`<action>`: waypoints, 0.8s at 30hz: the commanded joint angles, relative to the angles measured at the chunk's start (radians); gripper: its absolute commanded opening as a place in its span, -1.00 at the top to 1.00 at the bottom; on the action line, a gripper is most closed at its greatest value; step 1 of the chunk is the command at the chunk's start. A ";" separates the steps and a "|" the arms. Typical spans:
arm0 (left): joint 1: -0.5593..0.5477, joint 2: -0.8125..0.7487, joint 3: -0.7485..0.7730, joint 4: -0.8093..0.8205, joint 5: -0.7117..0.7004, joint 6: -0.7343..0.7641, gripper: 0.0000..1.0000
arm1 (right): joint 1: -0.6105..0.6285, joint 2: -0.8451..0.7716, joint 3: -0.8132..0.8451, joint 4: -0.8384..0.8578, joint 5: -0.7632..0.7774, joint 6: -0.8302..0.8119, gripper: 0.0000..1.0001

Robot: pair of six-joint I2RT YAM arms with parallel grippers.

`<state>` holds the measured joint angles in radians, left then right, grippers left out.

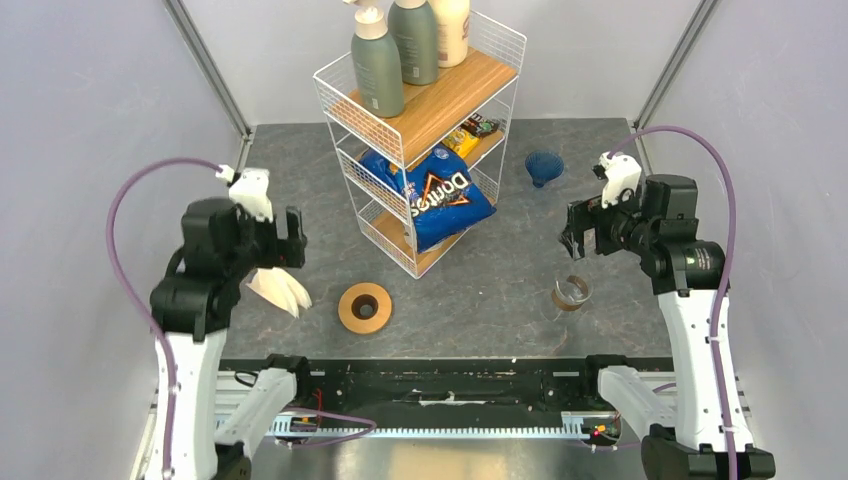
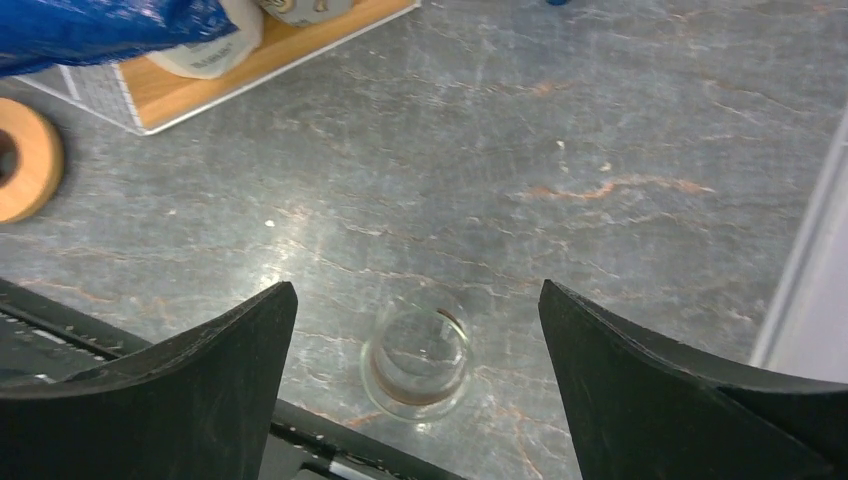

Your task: Place the coffee filter in the dripper

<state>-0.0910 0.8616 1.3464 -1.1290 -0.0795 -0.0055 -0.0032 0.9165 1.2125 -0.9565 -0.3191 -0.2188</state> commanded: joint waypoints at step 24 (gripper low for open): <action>-0.618 -0.046 -0.332 0.841 0.625 0.175 -0.60 | -0.003 0.470 0.260 0.410 -0.374 0.443 0.03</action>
<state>-0.5175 0.7040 1.0031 -0.4747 0.7811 0.0948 -0.0044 1.3388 1.4181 -0.7036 -0.5831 0.1585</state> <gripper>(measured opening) 0.819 0.645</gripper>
